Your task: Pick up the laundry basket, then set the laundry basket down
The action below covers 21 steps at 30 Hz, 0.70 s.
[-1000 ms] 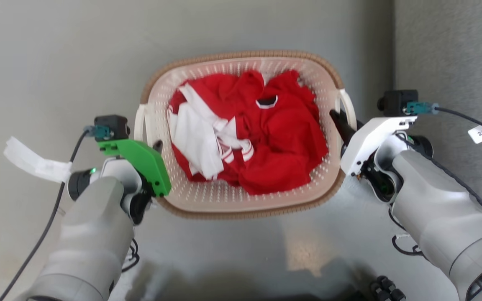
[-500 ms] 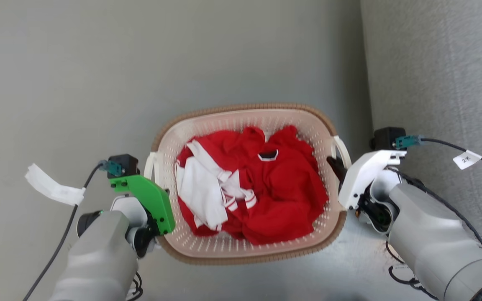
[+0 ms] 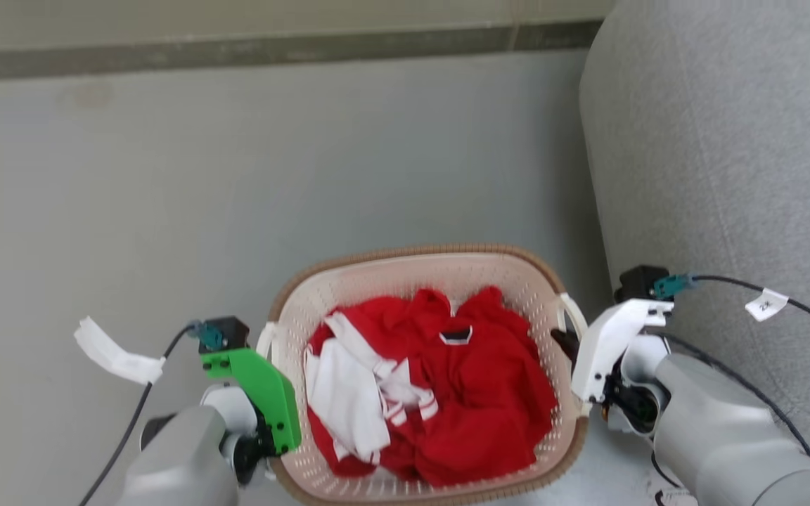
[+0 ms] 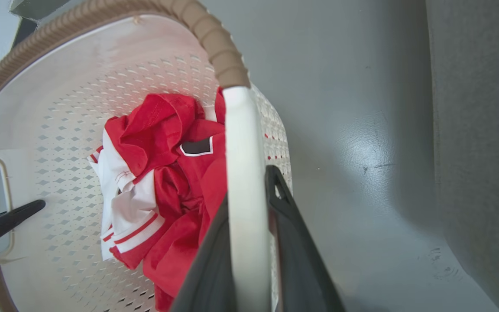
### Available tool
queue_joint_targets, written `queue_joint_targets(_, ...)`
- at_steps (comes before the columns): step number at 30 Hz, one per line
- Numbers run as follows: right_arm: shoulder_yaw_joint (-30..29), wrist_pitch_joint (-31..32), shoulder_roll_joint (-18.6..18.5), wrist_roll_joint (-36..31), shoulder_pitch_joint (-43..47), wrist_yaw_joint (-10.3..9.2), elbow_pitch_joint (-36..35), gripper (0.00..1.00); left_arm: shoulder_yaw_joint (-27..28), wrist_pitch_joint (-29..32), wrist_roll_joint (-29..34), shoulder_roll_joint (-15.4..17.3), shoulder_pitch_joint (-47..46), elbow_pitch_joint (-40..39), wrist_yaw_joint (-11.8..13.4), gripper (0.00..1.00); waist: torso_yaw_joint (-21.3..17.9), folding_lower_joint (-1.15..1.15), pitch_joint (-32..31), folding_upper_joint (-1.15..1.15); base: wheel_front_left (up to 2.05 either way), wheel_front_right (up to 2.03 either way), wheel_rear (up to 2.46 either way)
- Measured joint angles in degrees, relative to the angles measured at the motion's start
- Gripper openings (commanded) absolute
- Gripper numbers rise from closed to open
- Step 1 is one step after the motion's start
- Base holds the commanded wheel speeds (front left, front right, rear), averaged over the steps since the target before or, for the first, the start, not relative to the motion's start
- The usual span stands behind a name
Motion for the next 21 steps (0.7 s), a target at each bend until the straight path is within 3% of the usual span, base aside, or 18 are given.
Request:
queue_joint_targets(12, 0.8, 2.8, 0.9, 0.9, 2.6, -0.01, 1.7, 0.00, -1.4, 3.5, -2.6, 0.3, 3.8, -0.8, 0.0, 0.00, 0.1, 0.00, -7.5, 0.00, 0.00, 0.00, 0.00)
queue_joint_targets(21, 0.8, 3.9, 0.9, 1.0, 2.5, -0.01, 2.3, 0.00, -1.9, 4.8, -3.7, 0.4, 3.8, -1.2, 0.0, 0.00, -0.2, 0.00, -8.5, 0.00, 0.00, 0.00, 0.00)
